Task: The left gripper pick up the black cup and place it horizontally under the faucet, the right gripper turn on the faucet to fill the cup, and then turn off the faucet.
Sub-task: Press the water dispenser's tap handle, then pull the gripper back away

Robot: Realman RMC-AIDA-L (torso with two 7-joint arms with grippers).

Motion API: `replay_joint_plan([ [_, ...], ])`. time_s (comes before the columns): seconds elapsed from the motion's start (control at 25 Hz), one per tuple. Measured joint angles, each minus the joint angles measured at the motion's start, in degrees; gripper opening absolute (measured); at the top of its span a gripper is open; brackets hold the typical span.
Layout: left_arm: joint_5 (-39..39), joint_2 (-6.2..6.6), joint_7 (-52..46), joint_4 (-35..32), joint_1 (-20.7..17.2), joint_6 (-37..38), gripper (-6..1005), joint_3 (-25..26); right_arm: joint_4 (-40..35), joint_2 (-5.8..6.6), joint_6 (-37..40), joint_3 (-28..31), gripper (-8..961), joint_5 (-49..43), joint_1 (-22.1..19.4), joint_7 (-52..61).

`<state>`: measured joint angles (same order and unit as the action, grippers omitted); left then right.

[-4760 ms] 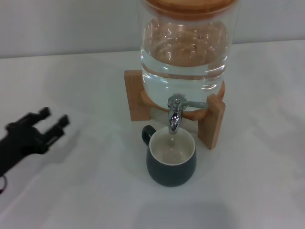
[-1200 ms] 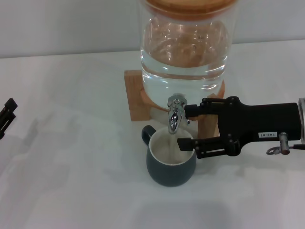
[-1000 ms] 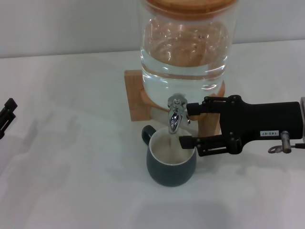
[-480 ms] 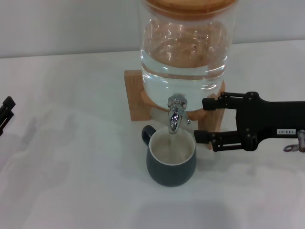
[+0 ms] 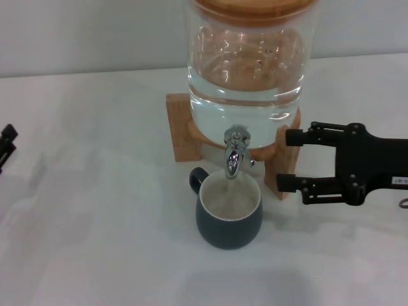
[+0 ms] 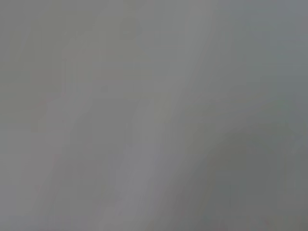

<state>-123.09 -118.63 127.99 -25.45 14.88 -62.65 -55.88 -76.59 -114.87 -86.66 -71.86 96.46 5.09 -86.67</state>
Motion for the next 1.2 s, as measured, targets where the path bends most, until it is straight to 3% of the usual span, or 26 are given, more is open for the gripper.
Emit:
replay_joint_plan([
  [0.28,0.0,-0.28,1.1,0.6,0.0,-1.7,595,2.7,5.6,0.0,-1.8,1.9,825,2.5,-0.1,-4.4],
  [0.56,0.0,-0.29,1.1,0.8,0.0,-2.0,594,2.8,5.6,-0.08,-2.0,0.6,825,2.7,0.1,-4.5],
  [1.2,0.1,-0.28,1.2,1.0,-0.1,-2.8,593,2.8,0.4,-0.17,3.0,-12.4,826,3.7,0.3,-1.8],
])
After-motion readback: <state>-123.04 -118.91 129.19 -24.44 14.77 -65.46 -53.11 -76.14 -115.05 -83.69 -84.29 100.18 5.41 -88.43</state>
